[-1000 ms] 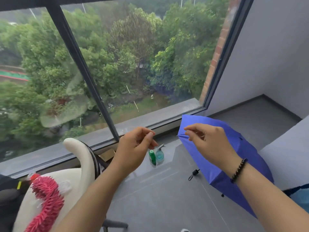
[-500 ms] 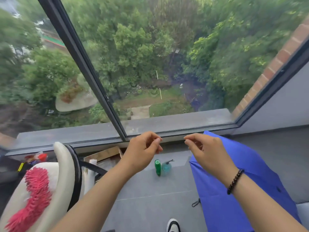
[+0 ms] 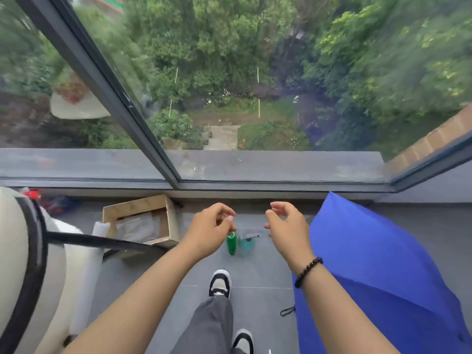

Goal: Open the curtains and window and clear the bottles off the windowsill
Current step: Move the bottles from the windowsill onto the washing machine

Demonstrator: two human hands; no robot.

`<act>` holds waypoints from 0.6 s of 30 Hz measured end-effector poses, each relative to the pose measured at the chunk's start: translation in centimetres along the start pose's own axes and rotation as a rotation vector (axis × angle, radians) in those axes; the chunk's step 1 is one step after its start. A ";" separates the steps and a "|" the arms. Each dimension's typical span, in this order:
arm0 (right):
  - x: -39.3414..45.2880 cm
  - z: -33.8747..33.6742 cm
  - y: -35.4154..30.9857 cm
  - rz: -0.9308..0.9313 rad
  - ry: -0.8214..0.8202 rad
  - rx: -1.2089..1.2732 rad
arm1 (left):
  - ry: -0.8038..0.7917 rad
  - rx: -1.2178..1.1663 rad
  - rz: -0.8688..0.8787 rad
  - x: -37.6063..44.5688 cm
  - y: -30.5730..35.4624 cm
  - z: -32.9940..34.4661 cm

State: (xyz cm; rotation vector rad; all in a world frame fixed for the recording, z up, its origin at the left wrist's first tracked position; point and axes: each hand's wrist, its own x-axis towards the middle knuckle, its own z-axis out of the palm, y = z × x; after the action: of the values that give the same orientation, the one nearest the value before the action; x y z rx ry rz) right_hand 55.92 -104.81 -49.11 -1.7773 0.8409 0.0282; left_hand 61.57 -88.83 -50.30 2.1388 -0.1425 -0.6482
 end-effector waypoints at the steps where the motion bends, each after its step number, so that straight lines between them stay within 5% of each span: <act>1: 1.7 1.4 1.3 0.033 0.017 -0.020 | 0.012 0.003 -0.027 1.5 -1.8 1.2; 13: 16.7 14.3 17.6 0.338 0.106 -0.103 | 0.000 -0.042 -0.324 14.2 -21.0 12.2; 18: 19.5 18.3 23.8 0.478 0.262 -0.197 | -0.029 -0.033 -0.493 18.3 -28.1 16.9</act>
State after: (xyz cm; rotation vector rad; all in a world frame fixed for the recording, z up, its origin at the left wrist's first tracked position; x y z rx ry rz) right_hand 64.34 -102.68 -83.81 -1.7438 1.4835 0.2000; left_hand 65.28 -89.68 -87.65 2.1441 0.3899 -0.9532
